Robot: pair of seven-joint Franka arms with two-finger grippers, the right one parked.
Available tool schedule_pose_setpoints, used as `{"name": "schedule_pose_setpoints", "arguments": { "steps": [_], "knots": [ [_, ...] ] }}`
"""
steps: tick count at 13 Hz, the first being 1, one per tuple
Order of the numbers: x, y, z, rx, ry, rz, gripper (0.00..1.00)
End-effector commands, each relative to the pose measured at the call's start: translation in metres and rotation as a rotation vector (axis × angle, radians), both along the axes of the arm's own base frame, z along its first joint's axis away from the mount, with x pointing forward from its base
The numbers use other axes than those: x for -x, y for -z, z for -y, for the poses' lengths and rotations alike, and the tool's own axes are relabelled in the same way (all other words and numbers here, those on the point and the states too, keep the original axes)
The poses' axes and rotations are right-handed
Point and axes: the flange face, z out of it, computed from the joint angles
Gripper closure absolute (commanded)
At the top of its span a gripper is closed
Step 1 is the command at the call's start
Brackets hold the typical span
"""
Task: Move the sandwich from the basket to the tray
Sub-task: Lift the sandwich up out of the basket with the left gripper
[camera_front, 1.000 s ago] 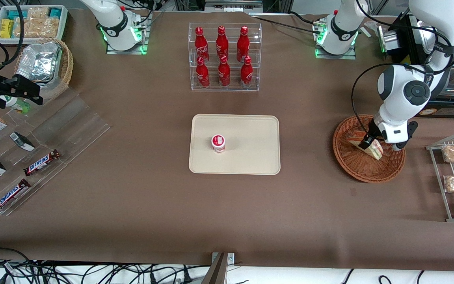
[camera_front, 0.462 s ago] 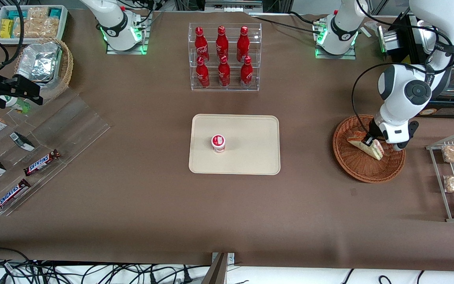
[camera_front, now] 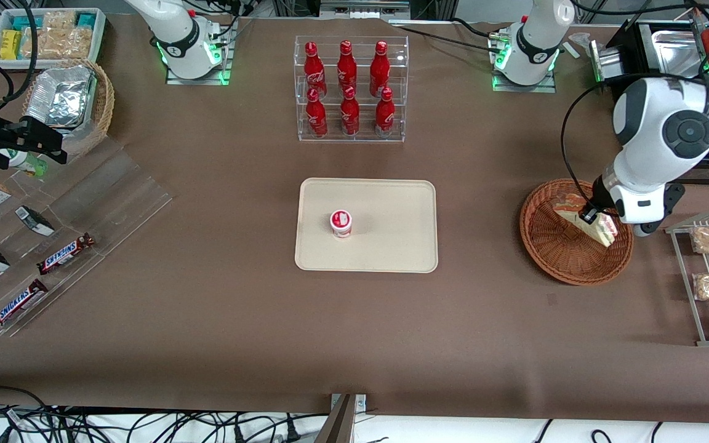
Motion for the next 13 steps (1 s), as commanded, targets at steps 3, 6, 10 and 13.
{"name": "schedule_pose_setpoints", "arguments": {
  "steps": [3,6,10,13],
  "knots": [
    [-0.018,-0.081,0.010,0.067,0.154,-0.081,1.00],
    [-0.020,-0.107,0.034,0.096,0.365,-0.094,1.00],
    [-0.015,-0.111,0.103,0.139,0.659,-0.088,1.00],
    [-0.009,-0.124,0.146,0.180,0.777,-0.053,1.00]
  ]
}}
